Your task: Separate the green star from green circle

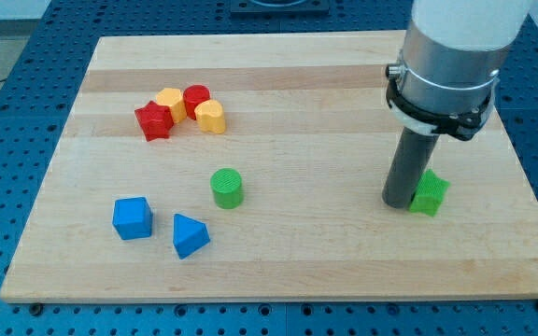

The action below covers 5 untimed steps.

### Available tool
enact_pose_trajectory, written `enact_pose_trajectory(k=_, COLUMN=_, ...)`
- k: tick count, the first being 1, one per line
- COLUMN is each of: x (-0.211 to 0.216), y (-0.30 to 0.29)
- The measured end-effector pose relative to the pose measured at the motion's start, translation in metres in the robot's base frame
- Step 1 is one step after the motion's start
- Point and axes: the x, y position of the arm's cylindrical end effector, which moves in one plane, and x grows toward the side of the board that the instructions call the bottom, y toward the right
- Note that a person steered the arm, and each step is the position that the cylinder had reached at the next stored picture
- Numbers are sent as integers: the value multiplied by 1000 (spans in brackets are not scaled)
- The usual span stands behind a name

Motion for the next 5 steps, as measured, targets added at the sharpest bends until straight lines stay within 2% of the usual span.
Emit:
enact_pose_trajectory(k=1, x=-41, y=11)
enact_pose_trajectory(k=2, x=-28, y=58)
enact_pose_trajectory(k=4, x=20, y=90)
enact_pose_trajectory(k=5, x=-3, y=96)
